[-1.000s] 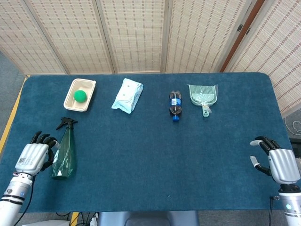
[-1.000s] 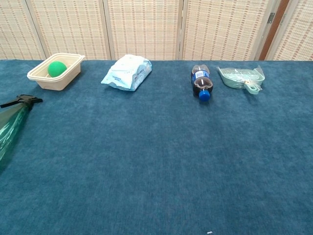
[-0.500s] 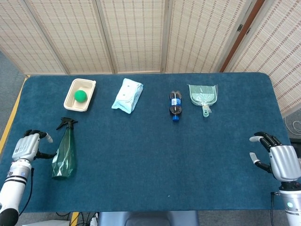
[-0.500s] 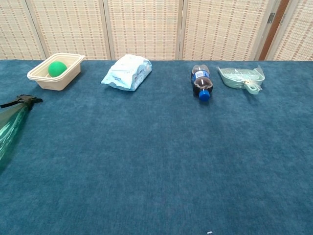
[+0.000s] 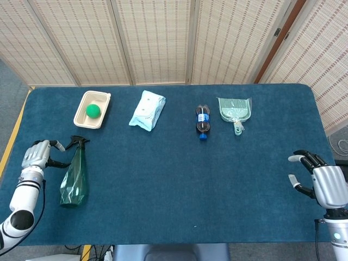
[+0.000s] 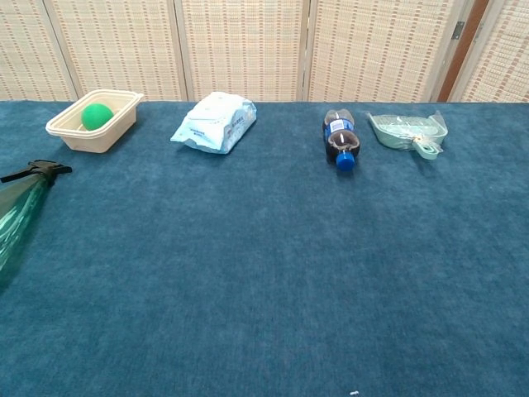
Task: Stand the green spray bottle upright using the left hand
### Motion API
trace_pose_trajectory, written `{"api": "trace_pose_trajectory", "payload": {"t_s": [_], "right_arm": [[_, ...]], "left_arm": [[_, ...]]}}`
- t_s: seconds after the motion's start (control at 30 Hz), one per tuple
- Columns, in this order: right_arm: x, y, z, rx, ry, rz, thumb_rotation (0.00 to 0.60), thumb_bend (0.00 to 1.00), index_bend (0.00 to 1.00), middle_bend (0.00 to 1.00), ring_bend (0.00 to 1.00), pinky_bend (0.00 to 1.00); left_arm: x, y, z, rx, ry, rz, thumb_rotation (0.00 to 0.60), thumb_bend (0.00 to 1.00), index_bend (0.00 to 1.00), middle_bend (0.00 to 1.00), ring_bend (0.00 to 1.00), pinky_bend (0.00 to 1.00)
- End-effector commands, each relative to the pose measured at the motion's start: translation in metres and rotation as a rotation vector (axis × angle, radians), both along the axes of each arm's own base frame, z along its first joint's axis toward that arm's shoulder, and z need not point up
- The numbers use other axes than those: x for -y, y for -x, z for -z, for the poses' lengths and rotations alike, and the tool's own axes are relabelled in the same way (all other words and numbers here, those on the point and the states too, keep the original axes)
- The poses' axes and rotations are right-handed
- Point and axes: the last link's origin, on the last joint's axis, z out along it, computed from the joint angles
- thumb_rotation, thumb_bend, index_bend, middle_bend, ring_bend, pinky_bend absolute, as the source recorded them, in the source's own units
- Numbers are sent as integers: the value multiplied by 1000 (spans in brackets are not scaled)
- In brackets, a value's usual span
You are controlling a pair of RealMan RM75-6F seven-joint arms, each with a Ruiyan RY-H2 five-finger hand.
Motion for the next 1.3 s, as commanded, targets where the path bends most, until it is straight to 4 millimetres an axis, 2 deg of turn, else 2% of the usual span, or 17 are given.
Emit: {"api": "trace_pose_trajectory", "payload": {"t_s": [0.03,0.2,0.4,0.53,0.9,1.3], "right_arm": [[0,0,0,-1,-4,0,600,241,417,353,380,806],[0,0,2,-3,-10,1,600,241,417,353,380,806],[0,1,3,-4,-15,6,600,241,417,353,380,806],[0,2,3,-4,-17,9,600,241,417,353,380,806],[-1,5,5,-2,-27,18,600,241,417,353,380,806],[-2,8,7,0,-35,27,600,241,417,353,380,806]], "left_arm": [[-6,0,-1,46,-21,-36,600,0,396,332,130,0],[-12,2,-3,136,-43,-133,600,0,334,279,116,0],[-14,1,-4,238,-9,-214,600,0,194,158,95,9],[-13,-1,-3,285,21,-245,600,0,136,108,79,137],[-20,3,1,306,40,-290,600,0,124,102,75,163],[-28,14,18,340,45,-311,600,0,120,101,75,163]]}}
